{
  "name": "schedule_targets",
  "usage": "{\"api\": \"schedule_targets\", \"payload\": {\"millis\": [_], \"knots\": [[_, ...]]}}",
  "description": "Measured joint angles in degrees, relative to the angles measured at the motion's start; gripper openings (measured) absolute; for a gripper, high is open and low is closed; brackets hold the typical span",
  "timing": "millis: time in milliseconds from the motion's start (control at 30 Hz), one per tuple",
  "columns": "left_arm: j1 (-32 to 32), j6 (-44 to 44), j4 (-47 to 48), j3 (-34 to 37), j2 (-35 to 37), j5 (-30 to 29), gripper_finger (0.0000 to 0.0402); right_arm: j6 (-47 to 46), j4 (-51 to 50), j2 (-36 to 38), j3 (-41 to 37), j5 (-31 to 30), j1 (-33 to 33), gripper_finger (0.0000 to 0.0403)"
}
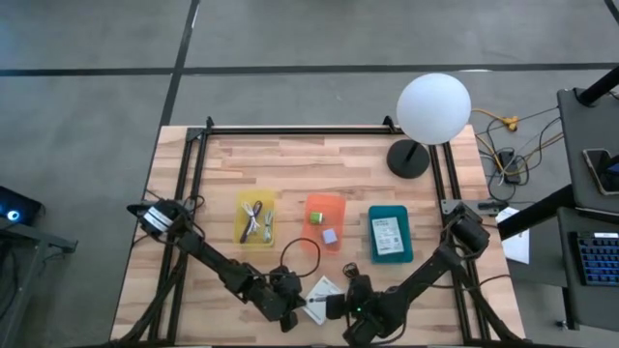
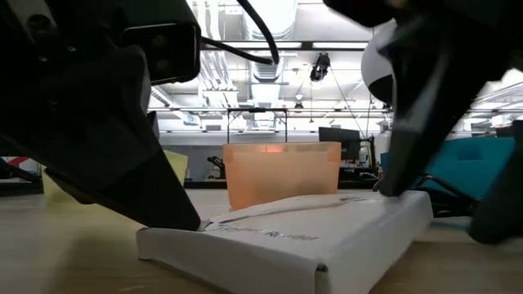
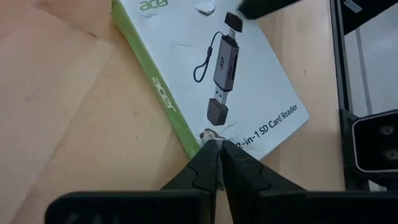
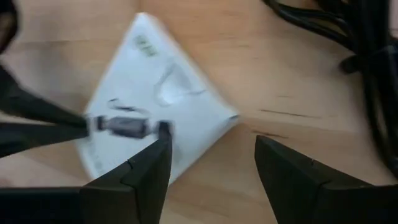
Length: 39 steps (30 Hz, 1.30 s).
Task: Pick and place items into bin
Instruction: Put the white card reader box into the blue bin
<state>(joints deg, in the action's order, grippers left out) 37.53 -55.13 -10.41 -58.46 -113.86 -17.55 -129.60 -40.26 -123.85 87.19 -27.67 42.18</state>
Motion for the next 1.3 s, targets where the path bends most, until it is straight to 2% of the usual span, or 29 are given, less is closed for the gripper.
{"api": "schedule_targets", "payload": {"millis": [300, 467, 833, 1000, 1300], "knots": [[0.58, -0.07, -0.05, 0.06, 0.00, -0.95, 0.0008, 1.08, 4.22, 0.34, -2.95, -0.42, -2.35, 0.0214], [0.84, -0.07, 0.37, 0.15, 0.00, 0.04, 0.0008, 8.22, 11.10, 0.11, -3.20, -0.31, -4.31, 0.0214], [0.69, -0.04, 0.37, -0.36, 0.07, 0.39, 0.0008, 19.23, 11.46, -0.13, -1.11, 0.12, -5.74, 0.0211], [0.45, 0.07, -0.59, -0.78, 0.06, -0.91, 0.0009, 24.25, 12.76, 0.47, 1.36, 0.03, -5.71, 0.0180], [0.21, 0.57, -2.44, -0.70, 0.46, -1.39, 0.0009, 32.14, 12.15, 0.74, 4.19, 0.94, -5.76, 0.0095]]}}
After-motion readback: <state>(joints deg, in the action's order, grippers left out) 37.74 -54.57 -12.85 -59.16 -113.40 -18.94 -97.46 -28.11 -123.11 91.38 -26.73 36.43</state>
